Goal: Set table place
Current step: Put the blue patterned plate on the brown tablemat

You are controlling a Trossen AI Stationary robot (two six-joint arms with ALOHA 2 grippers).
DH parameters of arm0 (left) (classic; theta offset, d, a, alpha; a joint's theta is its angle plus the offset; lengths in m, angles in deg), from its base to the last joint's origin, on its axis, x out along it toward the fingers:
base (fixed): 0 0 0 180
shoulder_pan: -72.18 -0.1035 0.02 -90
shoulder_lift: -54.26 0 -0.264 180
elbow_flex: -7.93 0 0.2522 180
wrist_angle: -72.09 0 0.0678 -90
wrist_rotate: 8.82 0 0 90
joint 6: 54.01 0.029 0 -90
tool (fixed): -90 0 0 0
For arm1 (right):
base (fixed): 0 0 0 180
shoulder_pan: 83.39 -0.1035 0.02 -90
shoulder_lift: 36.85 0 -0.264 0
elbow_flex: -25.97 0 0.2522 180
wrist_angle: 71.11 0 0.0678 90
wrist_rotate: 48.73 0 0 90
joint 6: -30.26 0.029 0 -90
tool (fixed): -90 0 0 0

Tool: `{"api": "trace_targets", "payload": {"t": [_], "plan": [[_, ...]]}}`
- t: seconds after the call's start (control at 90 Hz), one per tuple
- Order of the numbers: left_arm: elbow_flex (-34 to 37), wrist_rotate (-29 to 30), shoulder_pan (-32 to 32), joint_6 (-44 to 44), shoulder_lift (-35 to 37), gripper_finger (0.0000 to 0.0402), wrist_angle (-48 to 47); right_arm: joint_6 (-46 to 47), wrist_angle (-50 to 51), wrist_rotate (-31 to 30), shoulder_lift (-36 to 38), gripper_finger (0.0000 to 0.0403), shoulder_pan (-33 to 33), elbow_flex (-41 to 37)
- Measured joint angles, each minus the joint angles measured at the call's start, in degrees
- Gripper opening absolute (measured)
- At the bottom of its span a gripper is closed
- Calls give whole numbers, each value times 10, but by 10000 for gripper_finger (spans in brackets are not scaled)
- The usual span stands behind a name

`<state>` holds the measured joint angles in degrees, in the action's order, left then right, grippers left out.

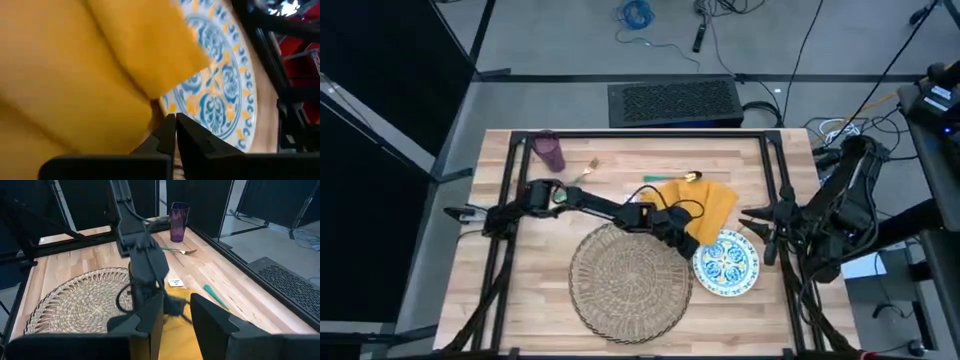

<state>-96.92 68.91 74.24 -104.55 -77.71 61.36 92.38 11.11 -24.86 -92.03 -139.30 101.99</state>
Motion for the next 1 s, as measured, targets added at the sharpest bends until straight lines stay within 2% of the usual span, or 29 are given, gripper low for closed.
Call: {"api": "trace_targets", "payload": {"t": [0.211, 0.456, 0.644, 0.778, 1.0], "plan": [[-12, -37, -1, 0, -12, 39, -1, 0, -2, 0, 0, 84, 0, 0], [-12, -42, -11, -8, -12, 93, -10, -2, -2, 3, 0, 84, 0, 0], [-15, -43, -20, -17, -12, 98, -15, -6, -1, 5, 0, 84, 0, 0], [-28, -51, -19, -11, -12, 98, -59, -9, -1, 5, 0, 84, 0, 0], [-28, -51, -18, -15, -12, 98, -62, -12, -2, 4, 0, 84, 0, 0]]}}
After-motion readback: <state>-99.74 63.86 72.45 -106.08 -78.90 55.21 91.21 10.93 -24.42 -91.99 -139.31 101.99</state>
